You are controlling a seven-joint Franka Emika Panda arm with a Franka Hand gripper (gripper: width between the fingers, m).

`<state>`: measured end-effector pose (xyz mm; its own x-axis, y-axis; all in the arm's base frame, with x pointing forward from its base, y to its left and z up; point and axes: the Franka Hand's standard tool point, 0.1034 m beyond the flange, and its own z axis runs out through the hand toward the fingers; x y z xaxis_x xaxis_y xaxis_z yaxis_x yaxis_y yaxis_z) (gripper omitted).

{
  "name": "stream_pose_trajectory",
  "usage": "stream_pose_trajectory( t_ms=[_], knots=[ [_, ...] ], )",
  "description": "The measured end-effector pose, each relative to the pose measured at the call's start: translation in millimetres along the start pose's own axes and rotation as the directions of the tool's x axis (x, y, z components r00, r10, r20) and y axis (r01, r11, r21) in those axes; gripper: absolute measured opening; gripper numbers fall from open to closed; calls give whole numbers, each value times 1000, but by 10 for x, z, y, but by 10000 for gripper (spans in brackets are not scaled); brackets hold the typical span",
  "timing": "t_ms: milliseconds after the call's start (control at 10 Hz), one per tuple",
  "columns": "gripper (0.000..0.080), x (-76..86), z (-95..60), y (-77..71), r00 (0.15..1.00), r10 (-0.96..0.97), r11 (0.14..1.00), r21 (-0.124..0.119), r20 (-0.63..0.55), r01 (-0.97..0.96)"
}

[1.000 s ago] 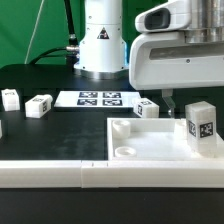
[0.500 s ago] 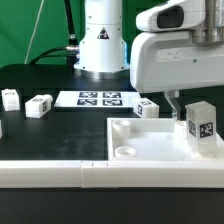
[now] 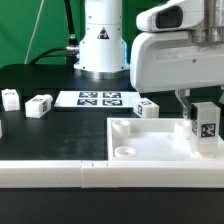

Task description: Assemble one leg

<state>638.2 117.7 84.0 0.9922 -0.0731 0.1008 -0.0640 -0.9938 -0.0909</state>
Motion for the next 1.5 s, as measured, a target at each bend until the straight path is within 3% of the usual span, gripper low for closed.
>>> stream_pose_trajectory(
  t_ms=[300,500,800,900,1200,1300,1400,1500],
  knots=[
    [290,0,6,20,902,432,902,-11,-10,-432],
    [290,-2,8,37,736,677,736,-10,-15,-677],
    [291,-14,11,60,407,913,407,-7,-19,-914],
    [291,-21,10,66,282,959,282,-9,-10,-959],
    [291,-36,12,45,53,999,53,-11,-1,-999],
    [291,-37,13,42,0,1000,0,-12,6,-1000],
    [366,-40,14,31,-28,1000,-28,-13,11,-1000],
    [366,-41,14,28,14,1000,14,-12,11,-1000]
  ],
)
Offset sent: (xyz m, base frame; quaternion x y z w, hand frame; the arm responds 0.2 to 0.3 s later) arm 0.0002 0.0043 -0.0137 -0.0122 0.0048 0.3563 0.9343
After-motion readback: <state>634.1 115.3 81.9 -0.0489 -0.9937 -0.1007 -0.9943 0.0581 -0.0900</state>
